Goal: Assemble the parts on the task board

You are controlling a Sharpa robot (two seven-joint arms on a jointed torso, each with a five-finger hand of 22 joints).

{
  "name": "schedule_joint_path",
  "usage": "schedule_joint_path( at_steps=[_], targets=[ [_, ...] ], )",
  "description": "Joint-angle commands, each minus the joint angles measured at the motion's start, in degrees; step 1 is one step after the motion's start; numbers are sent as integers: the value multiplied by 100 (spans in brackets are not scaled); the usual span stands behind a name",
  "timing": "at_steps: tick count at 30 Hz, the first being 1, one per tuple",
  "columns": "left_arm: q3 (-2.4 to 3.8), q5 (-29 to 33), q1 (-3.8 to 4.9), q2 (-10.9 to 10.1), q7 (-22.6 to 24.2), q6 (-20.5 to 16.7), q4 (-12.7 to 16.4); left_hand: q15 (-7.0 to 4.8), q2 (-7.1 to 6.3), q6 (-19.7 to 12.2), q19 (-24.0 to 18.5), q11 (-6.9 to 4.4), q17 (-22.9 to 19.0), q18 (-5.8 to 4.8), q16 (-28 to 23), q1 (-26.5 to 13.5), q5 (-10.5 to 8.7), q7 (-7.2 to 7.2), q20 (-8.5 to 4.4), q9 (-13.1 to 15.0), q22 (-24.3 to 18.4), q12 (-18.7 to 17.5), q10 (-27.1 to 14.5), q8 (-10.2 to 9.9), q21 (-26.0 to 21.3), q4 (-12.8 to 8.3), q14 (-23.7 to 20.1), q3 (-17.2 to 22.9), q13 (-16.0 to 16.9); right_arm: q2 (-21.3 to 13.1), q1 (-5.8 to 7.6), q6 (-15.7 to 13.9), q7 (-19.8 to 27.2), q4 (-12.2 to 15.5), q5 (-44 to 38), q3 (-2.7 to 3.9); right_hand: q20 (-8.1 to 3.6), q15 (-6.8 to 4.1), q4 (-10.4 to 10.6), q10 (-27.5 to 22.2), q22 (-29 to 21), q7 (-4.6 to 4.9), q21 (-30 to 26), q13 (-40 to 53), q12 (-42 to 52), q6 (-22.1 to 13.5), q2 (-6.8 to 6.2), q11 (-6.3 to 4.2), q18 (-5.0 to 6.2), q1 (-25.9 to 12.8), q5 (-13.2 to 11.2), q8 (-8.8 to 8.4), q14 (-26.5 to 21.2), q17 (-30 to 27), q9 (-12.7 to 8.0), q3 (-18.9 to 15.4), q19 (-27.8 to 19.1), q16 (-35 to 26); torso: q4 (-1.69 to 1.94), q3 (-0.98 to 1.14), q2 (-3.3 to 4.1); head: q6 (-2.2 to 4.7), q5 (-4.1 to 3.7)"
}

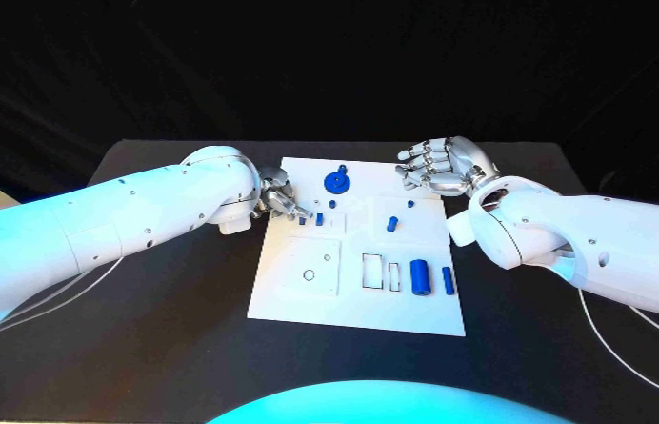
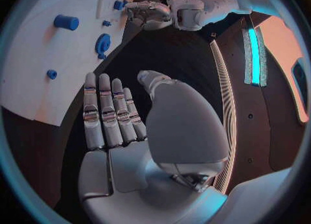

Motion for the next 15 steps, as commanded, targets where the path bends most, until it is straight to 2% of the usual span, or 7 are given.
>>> schedule_joint_path(
  at_steps=[1,11,13,15],
  targets=[
    [4,63,-3,-25,19,-129,39,7,5,-5,-36,2,915,-49,-21,9,-130,19,6,4,-15,1,-44,-35,-34,56,430,-130,-11,-1,-4,80,73,8,-52,1,9,5,-36,-33,-5,273,3,-5,24,-17,9,11,77,-26,35,31,24,-5,-10,1,20,-27,-2,1,0,4,-4],
    [35,468,-13,-119,400,-699,95,9,136,-8,-72,3,883,-35,-38,-85,-168,19,8,8,-76,-13,-66,-38,-69,70,420,-269,-46,-2,-4,84,74,7,-52,1,9,5,-36,-33,-5,273,3,-5,24,-17,9,11,77,-26,35,31,24,-5,-10,1,20,-27,0,1,2,15,-18],
    [43,670,-14,-149,540,-841,110,9,147,-12,-100,4,862,-25,-48,-88,-163,20,8,8,-124,-35,-84,-40,-94,69,414,-275,-84,-3,-5,84,75,7,-52,1,10,7,-34,-35,-24,275,4,-14,28,-19,11,13,76,-35,37,31,24,-7,-14,0,22,-33,1,2,2,19,-16],
    [58,932,-15,-191,724,-1017,127,26,198,-84,-212,29,751,9,-107,-48,-123,46,20,4,-300,-154,-220,-72,-195,57,376,-320,-265,-3,-5,83,76,8,-52,1,10,7,-34,-35,-24,275,4,-14,28,-19,11,13,76,-35,37,31,24,-7,-14,0,22,-33,0,5,0,19,-10]
  ],
)
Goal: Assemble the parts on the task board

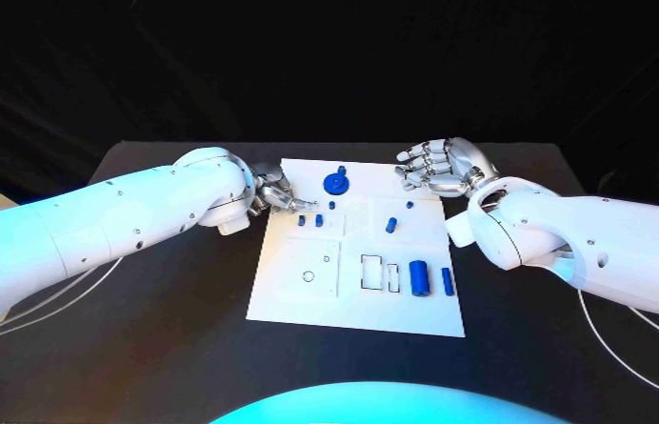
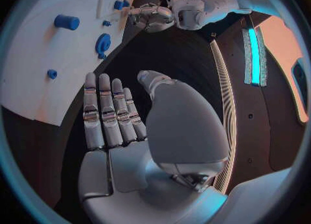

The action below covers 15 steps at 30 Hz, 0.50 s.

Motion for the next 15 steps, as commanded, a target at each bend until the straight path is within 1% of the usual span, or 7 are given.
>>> schedule_joint_path(
  at_steps=[1,3,4,8,11,13,15],
  targets=[
    [29,759,-2,-54,609,-611,41,52,105,-157,-155,50,710,25,-79,107,54,68,30,-2,-218,-196,-251,-76,-143,-6,357,-95,-277,-2,-4,81,76,10,-52,1,10,7,-34,-35,-5,275,3,-5,28,-19,12,13,77,-35,37,32,24,-7,-5,0,22,-33,2,4,1,3,3],
    [56,1006,-2,-94,806,-781,55,79,130,-239,-216,82,675,43,-98,172,83,104,52,-13,-307,-277,-367,-117,-198,-7,340,-129,-402,-4,-5,79,76,10,-52,1,10,7,-34,-35,-5,275,3,-5,28,-19,12,13,77,-35,37,32,24,-7,-5,0,22,-33,3,5,1,4,-12],
    [79,1154,-2,-119,941,-883,65,161,153,-460,-612,181,159,152,-385,308,135,210,116,-65,-890,-567,-758,-243,-554,-13,126,-176,-789,-6,-5,78,76,10,-52,1,10,7,-34,-35,-5,275,3,-5,28,-19,12,13,77,-35,37,32,24,-7,-5,0,22,-33,4,4,3,4,-18],
    [161,1599,-1,-213,1483,-1224,123,299,206,-747,-801,333,-51,207,-494,531,165,376,246,-171,-1155,-669,-1061,-419,-758,-14,8,-268,-861,-15,-5,75,75,8,-52,1,10,7,-34,-35,-5,275,3,-5,28,-19,12,13,77,-35,37,32,24,-7,-5,0,22,-33,2,4,1,14,-18],
    [196,1616,1,-242,1867,-1414,170,485,254,-1066,-1653,532,-1079,437,-1109,1014,171,581,392,-338,-2379,-956,-1614,-576,-1634,-75,-606,-205,-1064,-23,-5,72,74,3,-52,1,10,7,-33,-35,-14,275,4,-9,30,-20,13,13,77,-37,38,32,25,-8,-7,0,24,-35,7,7,3,25,-23],
    [205,1379,1,-225,2048,-1469,186,546,235,-1172,-2037,597,-1831,522,-1592,1579,173,651,449,-456,-2913,-1230,-1970,-652,-2080,-313,-1103,115,-1250,-27,-5,70,74,-1,-52,1,10,7,-33,-35,-14,275,4,-9,30,-20,13,13,77,-37,38,32,25,-8,-7,0,24,-35,11,5,3,37,-28],
    [205,966,1,-179,2262,-1512,189,620,115,-1252,-2161,675,-2618,526,-2140,1996,161,718,526,-634,-3062,-1494,-2215,-762,-2340,-517,-1697,451,-1479,-30,-4,70,74,-5,-55,1,10,7,-34,-35,-16,274,4,-10,30,-20,13,13,77,-37,38,32,25,-8,-7,1,24,-36,13,1,1,38,-32]
  ],
)
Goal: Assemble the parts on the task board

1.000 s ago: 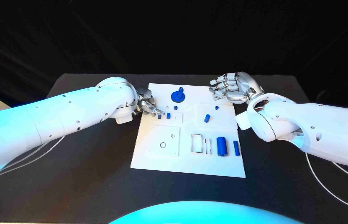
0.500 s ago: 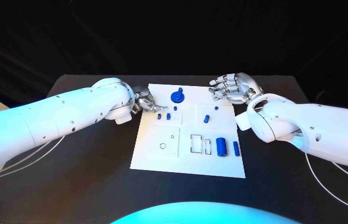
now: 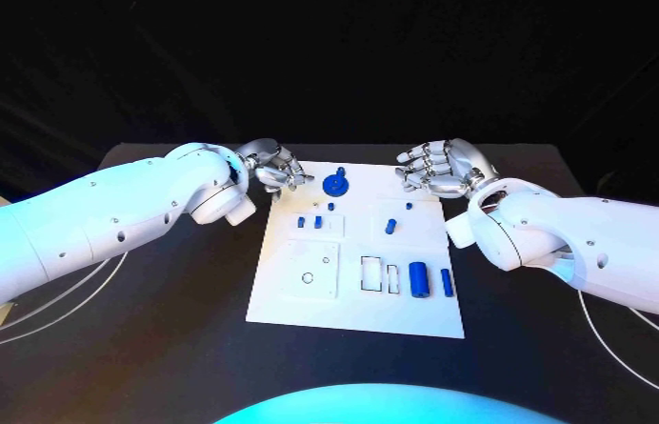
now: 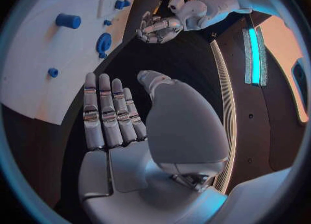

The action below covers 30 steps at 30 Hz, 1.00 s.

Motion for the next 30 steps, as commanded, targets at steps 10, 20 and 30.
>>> schedule_joint_path(
  at_steps=[10,20,30],
  targets=[
    [-130,-2323,-1,452,1596,-202,-127,179,-370,-311,-508,221,-1320,63,-1007,652,-65,8,146,-701,-155,-1066,-807,-442,-340,-791,-1126,897,-910,4,-3,93,104,-24,-101,1,-33,-60,-113,152,-160,87,17,-84,4,226,14,-125,84,52,44,73,69,-16,-22,151,81,-72,-10,-7,6,53,-4],
    [-269,-3227,-12,862,1527,115,-612,160,-431,-102,-393,182,-1354,66,-733,426,-112,16,144,-935,-133,-1038,-640,-473,-279,-858,-918,805,-1054,30,-3,95,99,-23,-116,1,-37,-58,-116,163,-179,111,19,-91,-23,231,-4,-108,82,45,39,54,75,-17,-33,164,90,-77,-12,-11,11,69,-17],
    [-307,-3511,-63,1090,1393,436,-932,132,-466,82,-283,132,-1201,66,-290,251,-123,-1,133,-1104,-111,-840,-525,-518,-229,-818,-777,641,-1039,50,-2,50,101,-17,-133,1,-34,-49,-111,155,-201,133,17,-97,-62,222,-16,-89,78,27,41,25,75,-19,-48,175,94,-86,-11,-12,12,68,-54]
  ],
)
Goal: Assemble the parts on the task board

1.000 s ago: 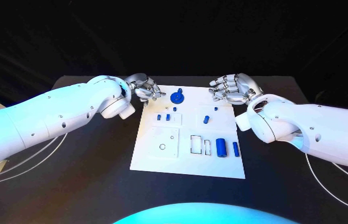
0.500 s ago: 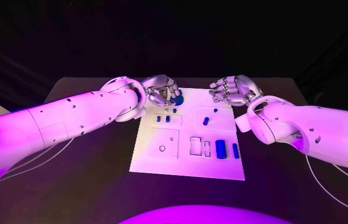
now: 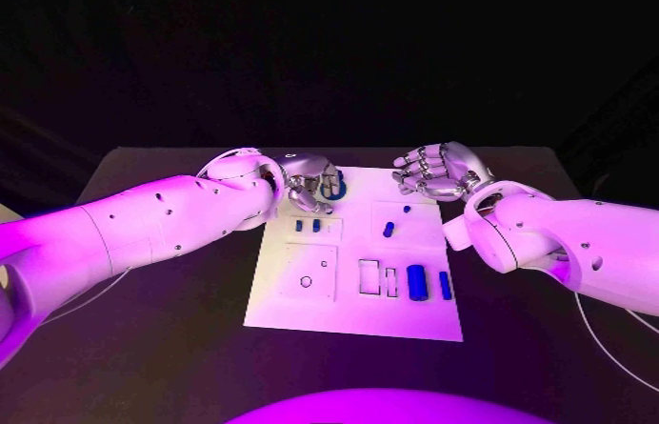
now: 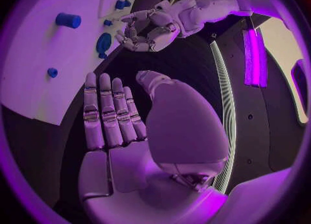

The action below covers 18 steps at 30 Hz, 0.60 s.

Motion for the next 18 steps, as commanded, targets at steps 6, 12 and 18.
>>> schedule_joint_path(
  at_steps=[6,12,18],
  targets=[
    [-3,-321,-55,128,-24,314,-171,-5,10,94,56,5,102,68,140,-62,-35,0,-9,-42,17,40,7,-49,43,11,110,-44,-2,16,-3,33,93,11,-114,1,9,4,-1,5,-20,106,18,-14,-55,25,-17,21,79,26,21,-25,29,-9,-11,36,55,-19,-15,-8,0,-8,-7],
    [-3,-325,-69,189,-41,343,-267,-16,74,210,102,-5,300,70,368,4,-27,-8,-17,-110,53,79,26,-77,101,-20,240,9,-14,21,-3,34,96,15,-124,1,9,4,-1,5,-20,106,18,-14,-55,25,-17,21,79,26,21,-25,29,-9,-11,36,55,-19,0,-3,-3,-7,-26],
    [-2,-297,-107,272,11,485,-384,-31,166,389,99,-16,360,66,534,135,-33,-53,-28,-207,130,90,50,-126,205,-118,257,162,-54,31,-3,35,98,15,-126,1,9,4,-1,2,-24,108,20,-14,-64,27,-15,23,79,24,23,-29,33,-9,-13,40,59,-19,-9,-3,-6,-11,-27]
  ],
)
